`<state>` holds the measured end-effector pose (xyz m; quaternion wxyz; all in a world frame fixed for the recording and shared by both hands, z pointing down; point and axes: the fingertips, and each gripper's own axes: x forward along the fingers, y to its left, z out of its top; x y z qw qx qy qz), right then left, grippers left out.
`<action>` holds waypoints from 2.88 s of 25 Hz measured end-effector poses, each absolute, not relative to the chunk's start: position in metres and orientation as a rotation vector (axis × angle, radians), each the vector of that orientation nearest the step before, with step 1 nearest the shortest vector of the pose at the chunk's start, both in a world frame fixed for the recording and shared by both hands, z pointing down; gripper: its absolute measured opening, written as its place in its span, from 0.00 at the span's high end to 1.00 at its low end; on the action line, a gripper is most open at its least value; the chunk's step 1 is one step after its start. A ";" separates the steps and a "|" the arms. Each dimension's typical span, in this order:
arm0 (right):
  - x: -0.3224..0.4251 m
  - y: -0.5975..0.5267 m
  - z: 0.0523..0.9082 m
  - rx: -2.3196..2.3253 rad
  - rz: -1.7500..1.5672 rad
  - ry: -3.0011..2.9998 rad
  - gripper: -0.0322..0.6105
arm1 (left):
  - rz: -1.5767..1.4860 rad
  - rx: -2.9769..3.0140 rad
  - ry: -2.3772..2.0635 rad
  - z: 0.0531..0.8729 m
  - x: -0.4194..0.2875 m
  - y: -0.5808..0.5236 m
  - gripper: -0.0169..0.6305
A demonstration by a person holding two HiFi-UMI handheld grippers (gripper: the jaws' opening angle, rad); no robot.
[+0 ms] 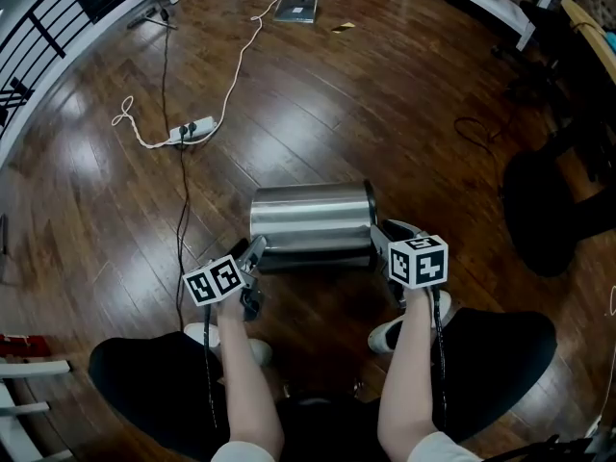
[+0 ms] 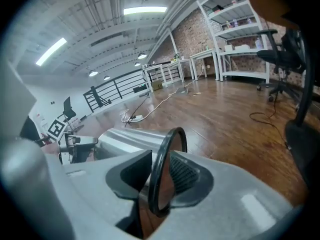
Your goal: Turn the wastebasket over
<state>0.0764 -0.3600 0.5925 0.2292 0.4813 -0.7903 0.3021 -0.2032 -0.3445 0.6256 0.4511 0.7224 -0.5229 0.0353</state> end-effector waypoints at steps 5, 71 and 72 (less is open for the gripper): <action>0.071 -0.356 0.608 1.285 0.837 -2.131 0.80 | 0.020 1.790 -1.253 0.627 -0.199 -0.343 0.70; 0.044 -0.274 0.784 1.387 1.467 -1.868 0.74 | 0.894 2.573 -0.990 0.559 0.002 -0.268 0.90; 0.051 -0.281 0.774 1.415 1.424 -1.883 0.74 | 0.854 2.570 -1.005 0.555 0.000 -0.269 0.92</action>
